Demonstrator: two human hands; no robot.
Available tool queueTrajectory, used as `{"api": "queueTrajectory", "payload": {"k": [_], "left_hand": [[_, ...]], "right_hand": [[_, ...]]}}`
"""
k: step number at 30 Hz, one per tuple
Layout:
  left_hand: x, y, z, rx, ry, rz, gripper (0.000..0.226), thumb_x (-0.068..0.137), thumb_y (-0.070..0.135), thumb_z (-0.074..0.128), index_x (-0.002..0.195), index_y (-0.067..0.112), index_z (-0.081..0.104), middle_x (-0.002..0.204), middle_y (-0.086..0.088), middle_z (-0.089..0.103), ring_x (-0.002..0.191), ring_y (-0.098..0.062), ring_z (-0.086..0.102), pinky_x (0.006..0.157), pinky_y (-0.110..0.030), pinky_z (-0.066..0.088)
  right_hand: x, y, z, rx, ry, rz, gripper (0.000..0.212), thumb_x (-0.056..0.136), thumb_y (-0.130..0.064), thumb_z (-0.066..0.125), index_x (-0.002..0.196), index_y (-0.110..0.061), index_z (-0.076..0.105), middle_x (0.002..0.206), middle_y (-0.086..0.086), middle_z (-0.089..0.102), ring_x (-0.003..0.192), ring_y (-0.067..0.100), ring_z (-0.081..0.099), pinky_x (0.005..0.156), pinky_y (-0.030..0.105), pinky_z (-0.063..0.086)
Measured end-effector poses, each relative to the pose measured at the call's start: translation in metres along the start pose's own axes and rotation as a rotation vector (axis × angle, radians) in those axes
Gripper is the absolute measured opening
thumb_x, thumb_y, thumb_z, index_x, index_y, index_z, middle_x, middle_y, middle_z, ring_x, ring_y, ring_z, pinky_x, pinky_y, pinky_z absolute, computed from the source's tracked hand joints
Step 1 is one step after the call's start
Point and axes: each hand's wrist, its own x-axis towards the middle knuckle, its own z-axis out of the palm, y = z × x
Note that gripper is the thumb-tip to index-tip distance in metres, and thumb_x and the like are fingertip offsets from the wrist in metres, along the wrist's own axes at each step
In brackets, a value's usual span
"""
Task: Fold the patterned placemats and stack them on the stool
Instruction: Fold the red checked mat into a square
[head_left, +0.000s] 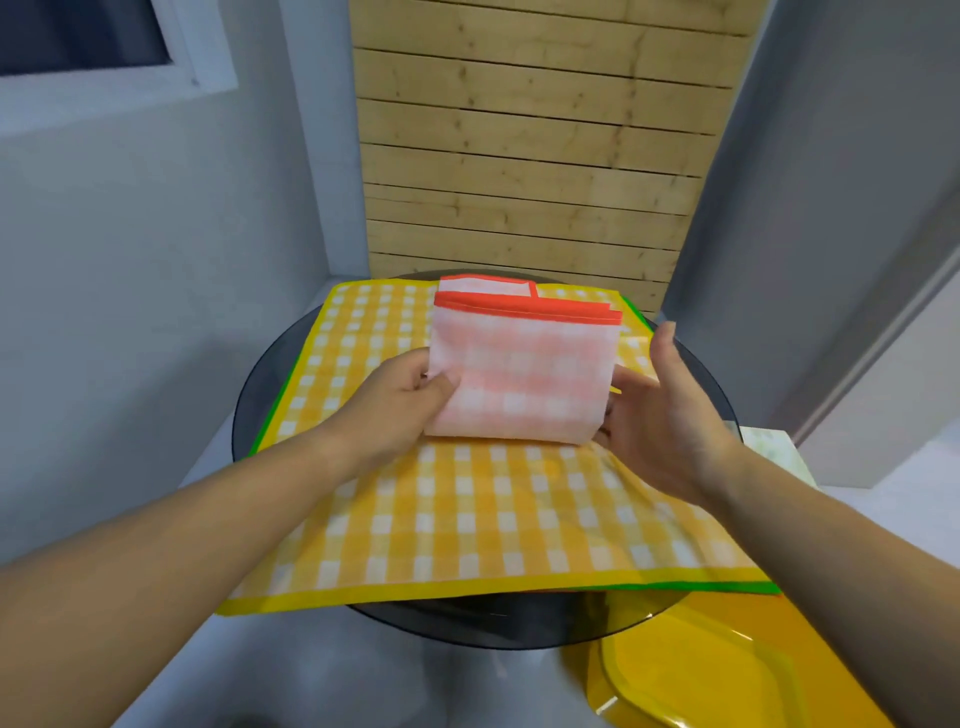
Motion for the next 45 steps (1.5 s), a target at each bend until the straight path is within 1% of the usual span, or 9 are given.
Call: {"api": "queueTrajectory", "payload": {"k": [7,11,14,17,23,29,34,38,45], "left_hand": [[-0.005,-0.003,0.004,-0.153,-0.024,-0.110,0.022,0.107,0.026,0.043,0.115,0.027,0.064,0.105,0.011,0.076,0.096,-0.008,0.072,0.072,-0.021,0.055],[-0.002,-0.009,0.002,-0.090,0.007,-0.220,0.019,0.101,0.032,0.057,0.118,0.023,0.058,0.106,0.002,0.076,0.095,-0.016,0.074,0.082,-0.040,0.060],[-0.001,-0.010,0.000,0.054,-0.038,-0.259,0.035,0.091,0.029,0.072,0.118,0.022,0.052,0.099,0.004,0.077,0.086,-0.010,0.074,0.076,-0.032,0.060],[-0.003,-0.006,0.001,0.115,-0.054,-0.270,0.041,0.089,0.018,0.074,0.120,0.017,0.048,0.092,0.002,0.075,0.068,-0.005,0.072,0.054,-0.021,0.053],[-0.009,-0.006,0.006,0.373,-0.029,-0.320,0.071,0.085,0.033,0.078,0.141,0.023,0.034,0.083,0.003,0.068,0.062,-0.006,0.063,0.051,-0.021,0.041],[-0.010,-0.013,0.013,0.464,0.029,-0.232,0.025,0.085,0.034,0.077,0.098,0.026,0.058,0.074,0.008,0.050,0.064,-0.008,0.051,0.056,-0.025,0.039],[-0.020,-0.007,0.024,0.568,-0.092,-0.278,0.045,0.075,0.058,0.077,0.105,0.031,0.057,0.114,0.012,0.054,0.102,-0.010,0.055,0.083,-0.028,0.049],[-0.029,-0.002,0.038,0.728,-0.075,-0.292,0.061,0.074,0.072,0.067,0.115,0.032,0.045,0.118,0.008,0.044,0.098,-0.013,0.055,0.082,-0.032,0.051],[-0.034,-0.006,0.050,0.757,-0.009,-0.296,0.080,0.079,0.075,0.059,0.133,0.019,0.039,0.124,0.001,0.041,0.108,-0.019,0.055,0.088,-0.036,0.052]], "right_hand": [[-0.001,0.019,-0.002,-0.596,0.165,-0.029,0.011,0.098,-0.026,0.061,0.103,-0.024,0.070,0.094,-0.011,0.075,0.080,-0.001,0.070,0.069,0.014,0.049],[0.002,0.022,-0.001,-0.620,0.287,-0.054,0.017,0.101,-0.022,0.055,0.098,-0.022,0.071,0.079,-0.016,0.074,0.065,-0.002,0.066,0.057,0.013,0.046],[0.003,0.024,-0.001,-0.664,0.337,-0.066,0.014,0.100,-0.021,0.057,0.093,-0.022,0.070,0.070,-0.020,0.071,0.059,-0.005,0.063,0.051,0.010,0.044],[0.003,0.024,0.002,-0.700,0.407,-0.081,0.006,0.097,-0.020,0.061,0.097,-0.024,0.066,0.070,-0.011,0.072,0.065,0.003,0.067,0.053,0.017,0.048],[0.006,0.030,0.009,-0.968,0.506,0.038,0.069,0.093,-0.029,0.067,0.147,-0.034,0.026,0.088,0.002,0.065,0.077,0.014,0.064,0.059,0.024,0.046],[0.007,0.040,0.008,-1.132,0.438,-0.061,0.009,0.095,-0.019,0.060,0.096,-0.027,0.066,0.086,-0.007,0.064,0.076,0.010,0.059,0.064,0.021,0.048],[0.007,0.045,0.018,-1.282,0.423,-0.029,0.015,0.092,-0.037,0.060,0.102,-0.026,0.061,0.104,-0.006,0.059,0.086,0.013,0.057,0.070,0.024,0.047],[0.003,0.054,0.035,-1.433,0.430,0.086,0.053,0.082,-0.068,0.057,0.116,-0.030,0.047,0.113,-0.005,0.045,0.096,0.022,0.056,0.084,0.036,0.047],[0.001,0.074,0.046,-1.515,0.576,0.013,0.055,0.082,-0.071,0.045,0.117,-0.029,0.045,0.112,-0.004,0.044,0.104,0.022,0.050,0.091,0.042,0.035]]}}
